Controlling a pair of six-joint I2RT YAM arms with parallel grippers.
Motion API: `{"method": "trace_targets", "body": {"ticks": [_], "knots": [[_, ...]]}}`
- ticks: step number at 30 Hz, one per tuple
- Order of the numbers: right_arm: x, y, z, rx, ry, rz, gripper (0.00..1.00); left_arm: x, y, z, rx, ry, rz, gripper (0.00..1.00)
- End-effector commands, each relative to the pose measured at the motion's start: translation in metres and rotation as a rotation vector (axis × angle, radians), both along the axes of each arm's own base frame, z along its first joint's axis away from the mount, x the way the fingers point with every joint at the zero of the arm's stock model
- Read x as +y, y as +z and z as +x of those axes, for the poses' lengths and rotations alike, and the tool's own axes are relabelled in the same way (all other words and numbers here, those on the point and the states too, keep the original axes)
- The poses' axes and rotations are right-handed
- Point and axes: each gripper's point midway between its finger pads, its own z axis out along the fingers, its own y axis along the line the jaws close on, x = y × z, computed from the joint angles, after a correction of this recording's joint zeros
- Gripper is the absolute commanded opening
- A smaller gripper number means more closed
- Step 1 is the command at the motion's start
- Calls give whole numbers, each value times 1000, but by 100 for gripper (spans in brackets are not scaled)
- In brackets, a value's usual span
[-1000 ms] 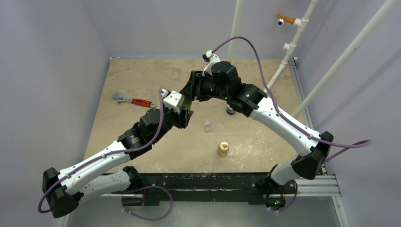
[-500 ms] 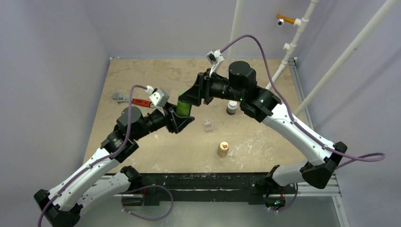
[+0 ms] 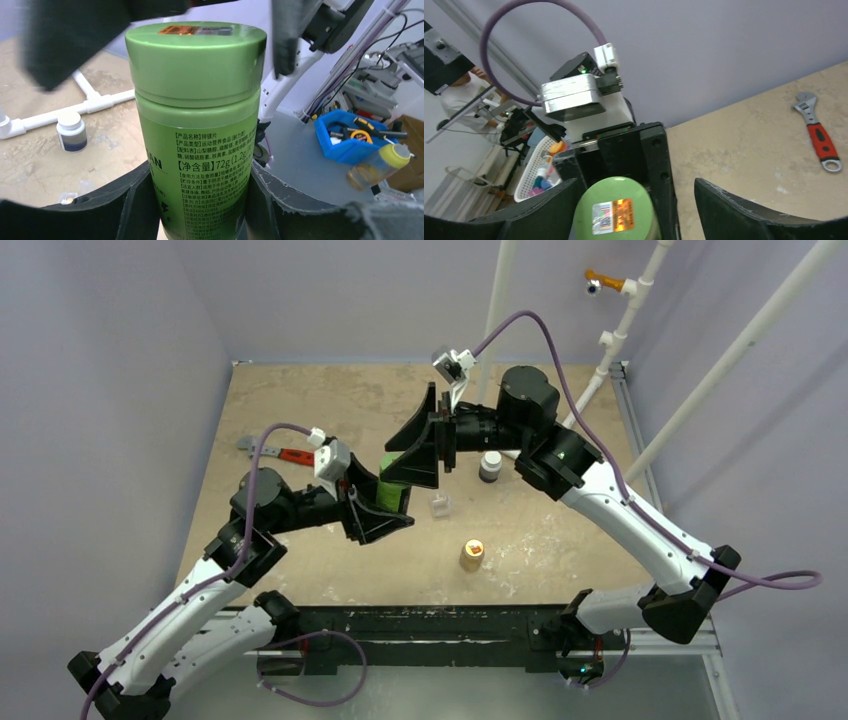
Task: Sort the pills into containers
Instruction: Unscrew the lid of the pill bottle.
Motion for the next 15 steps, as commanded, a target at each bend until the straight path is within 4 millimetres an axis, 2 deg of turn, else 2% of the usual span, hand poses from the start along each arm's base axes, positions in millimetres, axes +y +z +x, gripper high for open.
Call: {"method": "trace_targets", "body": {"ticks": [1, 3, 7, 12, 15], "knots": [[-2, -5, 22, -15, -114, -16, 91, 7, 4, 17, -100, 102, 91, 0], [-7, -6, 38, 17, -228, -49, 95, 16, -13, 45, -77, 249, 173, 0], [-21, -8, 70, 103, -466, -104, 93, 39, -30, 79, -106, 472, 237, 0], [-24, -23, 84, 222, -609, -125, 89, 59, -39, 102, -163, 645, 308, 0], [-22, -38, 94, 260, -685, -173, 88, 58, -40, 104, -185, 651, 316, 0]]}}
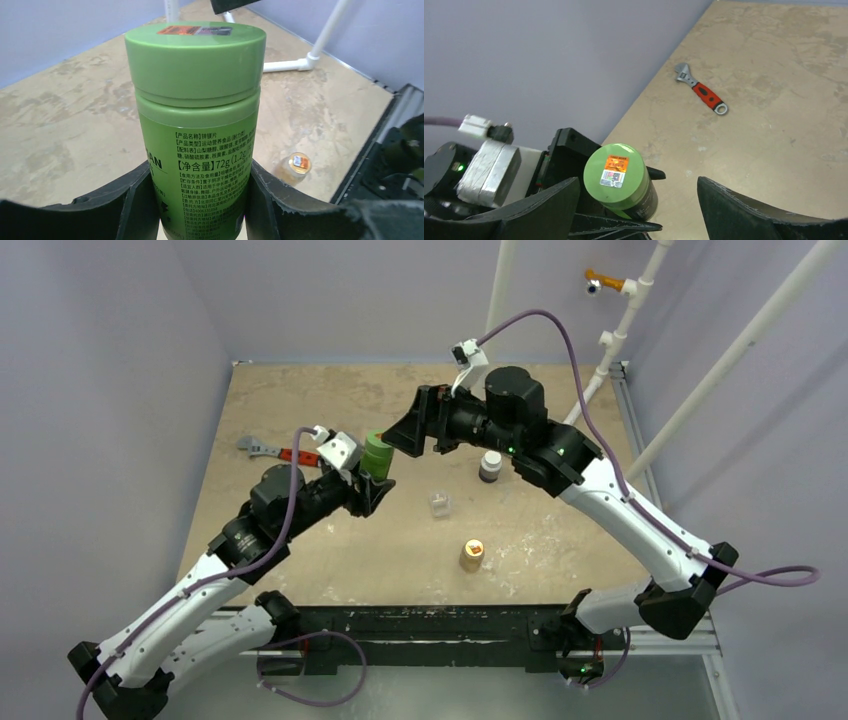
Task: Sort the pills into containers
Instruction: Unscrew the lid of the pill bottle.
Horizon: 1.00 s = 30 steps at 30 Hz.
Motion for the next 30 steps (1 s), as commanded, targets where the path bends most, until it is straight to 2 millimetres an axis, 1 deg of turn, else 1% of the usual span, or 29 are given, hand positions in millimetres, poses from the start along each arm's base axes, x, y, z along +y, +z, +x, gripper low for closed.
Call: {"method": "trace_targets", "body": {"ticks": [1, 6, 10, 14, 17, 19, 22, 25, 27, 30], "knots": [[-3, -3, 19, 56, -188, -25, 88, 13, 12, 17, -107, 108, 36, 0], [14, -1, 15, 43, -189, -28, 86, 2, 5, 18, -104, 105, 78, 0], [25, 0, 11, 45, -168, -18, 83, -4, 3, 16, -95, 94, 64, 0], [31, -6, 9, 57, -157, -31, 80, -4, 2, 17, -86, 100, 54, 0], [31, -11, 8, 69, -159, -40, 75, -3, 4, 18, -88, 112, 49, 0], [29, -13, 9, 71, -173, -40, 69, -3, 5, 17, -88, 112, 48, 0], [25, -6, 10, 57, -193, -17, 60, -4, 2, 15, -77, 101, 41, 0], [23, 0, 8, 54, -189, 10, 48, -7, 1, 11, -66, 77, 17, 0], [28, 6, 2, 47, -147, 34, 39, -9, 5, 7, -65, 62, -20, 0], [29, 14, -2, 9, -112, 52, 31, -15, 13, -2, -64, 10, -74, 0]]}}
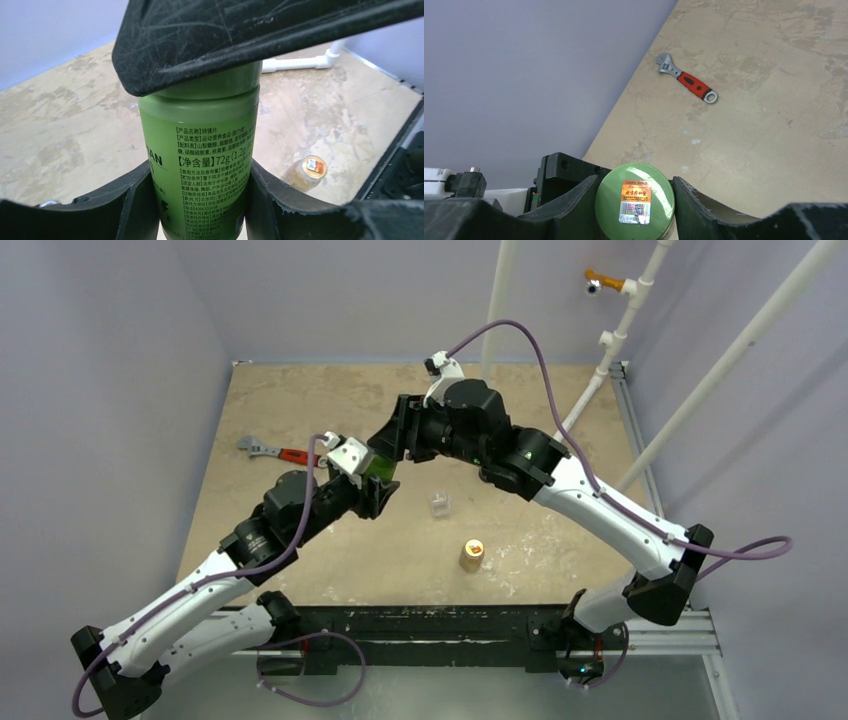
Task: Sort the pills into containers
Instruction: Unscrew the lid of the pill bottle.
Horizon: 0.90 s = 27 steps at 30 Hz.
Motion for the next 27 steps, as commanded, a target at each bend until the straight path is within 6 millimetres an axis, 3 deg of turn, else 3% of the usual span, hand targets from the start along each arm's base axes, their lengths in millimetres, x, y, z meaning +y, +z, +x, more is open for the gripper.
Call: {"method": "trace_targets", "body": {"ticks": [1, 10, 17, 24, 26, 27], "knots": [[-2, 51, -11, -118, 54, 130, 29, -16, 34, -19, -41, -121, -158, 0], [-16, 102, -39, -393, 306, 226, 24, -39, 91, -96, -100, -568, -416, 0], [-12, 114, -83, -465, 650, 315, 23, -38, 124, -141, -121, -789, -479, 0], [-11, 114, -106, -457, 821, 375, 25, -36, 130, -155, -126, -858, -473, 0], [-8, 108, -100, -430, 801, 342, 37, -36, 126, -147, -124, -808, -451, 0], [-7, 105, -95, -421, 776, 322, 49, -34, 124, -136, -131, -744, -437, 0]]}}
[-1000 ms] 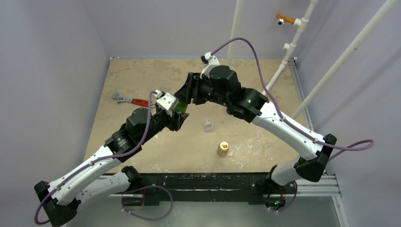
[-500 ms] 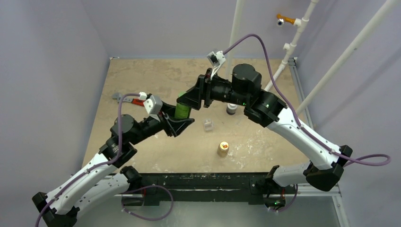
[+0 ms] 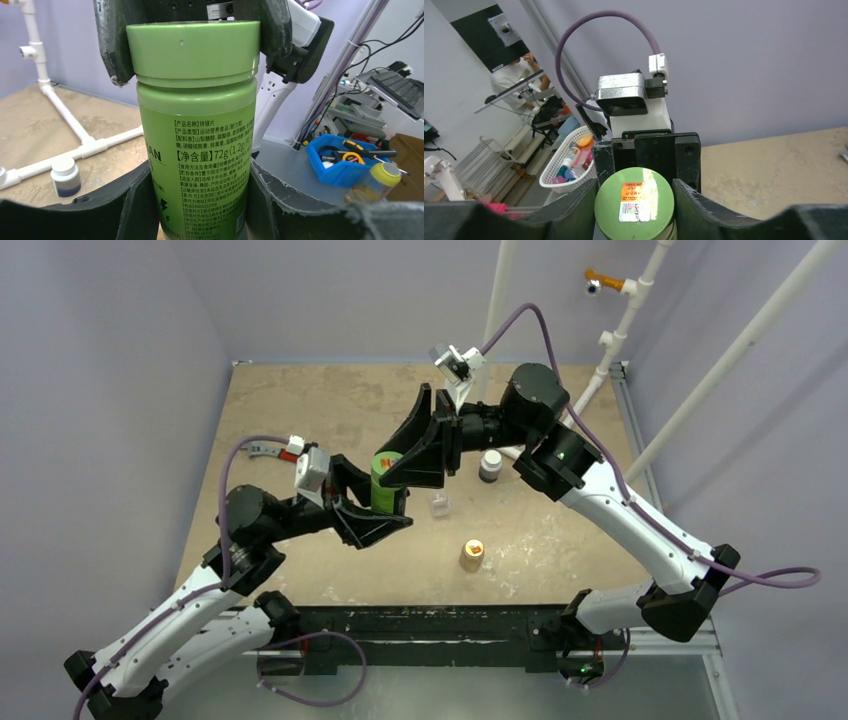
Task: Sort the pills into containers
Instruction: Unscrew the lid of the pill bottle.
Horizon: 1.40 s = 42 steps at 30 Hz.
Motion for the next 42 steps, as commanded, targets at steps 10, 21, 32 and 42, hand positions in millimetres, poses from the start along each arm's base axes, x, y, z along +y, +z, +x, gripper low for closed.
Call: {"method": "trace_targets", "body": {"ticks": [10, 21, 32, 42], "knots": [[-17, -19, 101, 181, -613, -142, 99, 51, -33, 86, -80, 591, 226, 0], [-6, -52, 117, 273, -832, -264, 96, 52, -57, 112, -84, 717, 318, 0], [5, -59, 116, 302, -845, -275, 79, 44, -65, 116, -67, 708, 332, 0], [15, -64, 110, 321, -796, -282, 54, 42, -67, 119, -46, 714, 331, 0]]}}
